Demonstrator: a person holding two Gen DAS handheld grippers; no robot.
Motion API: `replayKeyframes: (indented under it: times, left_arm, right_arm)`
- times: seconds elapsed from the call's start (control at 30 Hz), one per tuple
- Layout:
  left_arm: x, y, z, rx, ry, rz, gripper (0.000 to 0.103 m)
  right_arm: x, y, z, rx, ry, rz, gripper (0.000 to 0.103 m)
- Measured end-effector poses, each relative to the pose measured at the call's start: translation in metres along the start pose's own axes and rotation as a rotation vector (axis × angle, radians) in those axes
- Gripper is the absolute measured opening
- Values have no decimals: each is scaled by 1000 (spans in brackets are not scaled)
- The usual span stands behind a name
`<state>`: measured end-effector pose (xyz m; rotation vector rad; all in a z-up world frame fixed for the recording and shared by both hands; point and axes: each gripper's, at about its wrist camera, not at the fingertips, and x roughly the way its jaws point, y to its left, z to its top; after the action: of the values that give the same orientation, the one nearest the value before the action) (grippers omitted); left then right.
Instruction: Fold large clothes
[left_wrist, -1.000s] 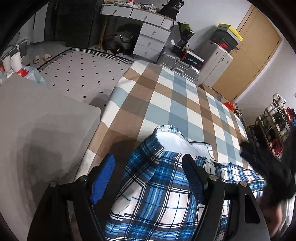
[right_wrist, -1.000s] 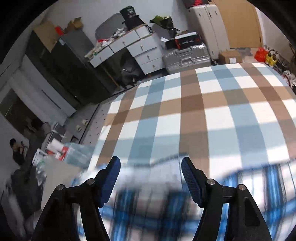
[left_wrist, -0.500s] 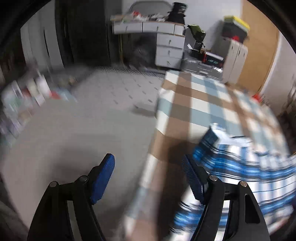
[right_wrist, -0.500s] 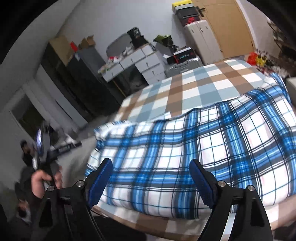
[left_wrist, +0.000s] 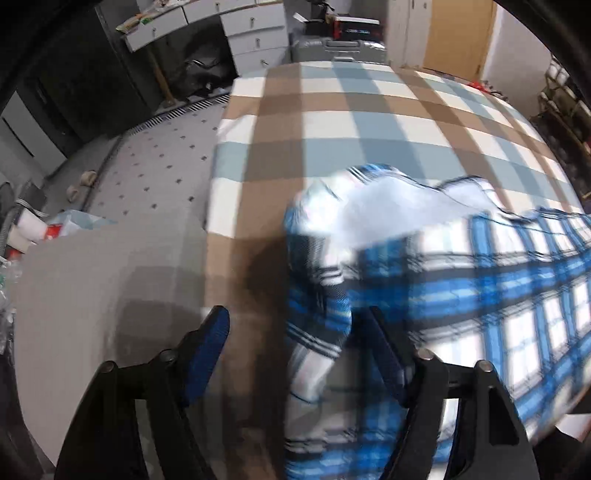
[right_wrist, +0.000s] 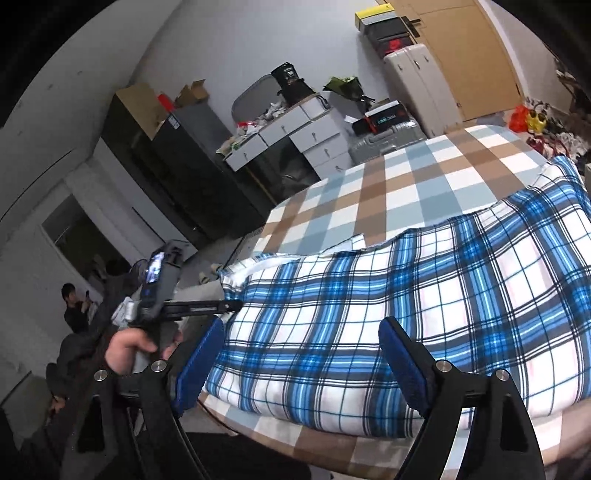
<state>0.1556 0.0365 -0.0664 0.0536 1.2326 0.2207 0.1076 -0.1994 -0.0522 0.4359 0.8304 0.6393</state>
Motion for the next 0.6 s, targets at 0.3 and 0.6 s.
replayKeyframes:
  times: [0.3, 0.6]
  left_arm:
    - [-37, 42, 21, -86, -56, 118, 0]
    - [-42, -103, 55, 453, -93, -49, 93]
  right_arm:
    - [-6, 1, 1, 4, -7, 25, 87]
    - [-10, -3, 1, 18, -11, 26, 87]
